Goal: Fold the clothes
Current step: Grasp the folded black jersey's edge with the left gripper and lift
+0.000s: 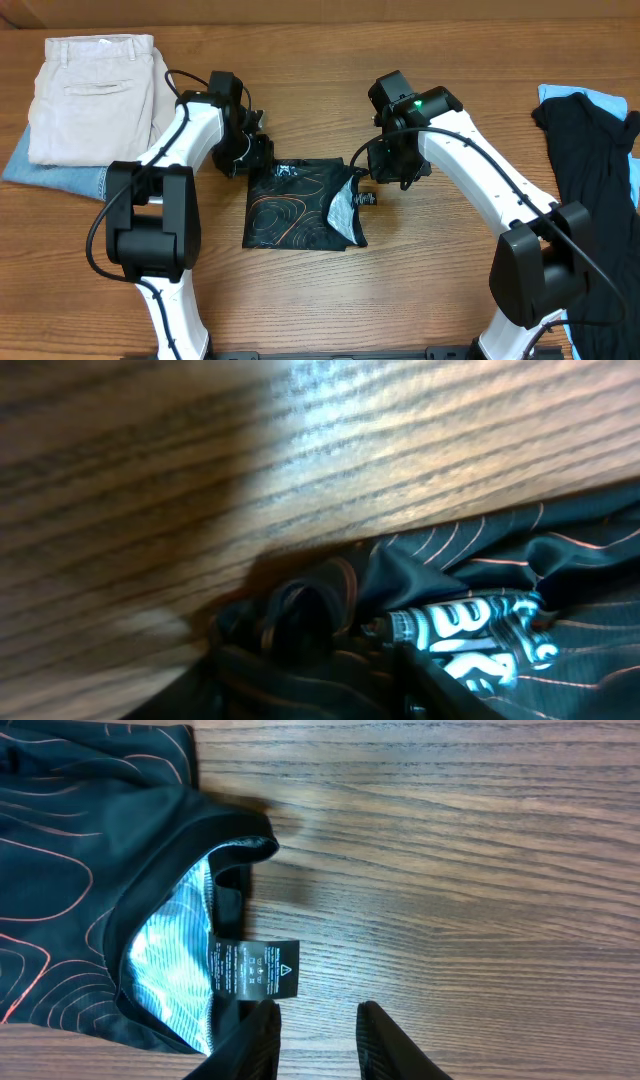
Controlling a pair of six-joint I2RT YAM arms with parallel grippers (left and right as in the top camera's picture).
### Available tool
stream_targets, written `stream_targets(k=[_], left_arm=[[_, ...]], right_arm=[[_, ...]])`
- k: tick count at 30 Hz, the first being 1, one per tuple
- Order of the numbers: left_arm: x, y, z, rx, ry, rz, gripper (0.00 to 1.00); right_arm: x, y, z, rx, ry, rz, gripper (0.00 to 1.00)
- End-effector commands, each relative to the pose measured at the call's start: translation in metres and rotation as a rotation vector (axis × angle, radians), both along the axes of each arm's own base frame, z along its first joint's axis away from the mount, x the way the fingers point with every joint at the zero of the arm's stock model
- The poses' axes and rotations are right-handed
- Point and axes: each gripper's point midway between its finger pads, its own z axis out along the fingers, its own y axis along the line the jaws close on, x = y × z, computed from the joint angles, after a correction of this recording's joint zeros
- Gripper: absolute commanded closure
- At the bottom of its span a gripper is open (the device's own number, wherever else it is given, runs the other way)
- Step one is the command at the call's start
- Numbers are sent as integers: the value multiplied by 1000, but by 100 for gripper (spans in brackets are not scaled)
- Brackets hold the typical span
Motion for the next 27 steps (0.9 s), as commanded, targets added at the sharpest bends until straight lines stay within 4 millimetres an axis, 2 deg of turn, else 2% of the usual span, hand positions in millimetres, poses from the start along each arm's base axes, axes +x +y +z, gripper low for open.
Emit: stream_targets(k=[1,4,5,7,10,13,20,27], left_arm=[[-7,-1,-6,-8,15,-59,59],[-7,0,-7,-1,10,-71,68],[-6,0,-7,0,7,-72,75],[-6,1,-7,2,4,-79,96],[-3,10,-6,54,-7,-75,96],[9,44,7,206,-32,-4,96],[39,132,82,498,-100,134,96],[77,184,161,515,-284,283,96]], right_arm=[[4,2,9,7,-30,4,71],[4,1,9,7,-30,4,71],[4,1,9,6,-29,4,71],[4,1,9,6,-29,4,71],[4,1,9,6,-28,4,71],[3,1,9,5,-27,4,71],[2,0,8,1,-19,4,71],[2,0,8,1,-19,4,71]])
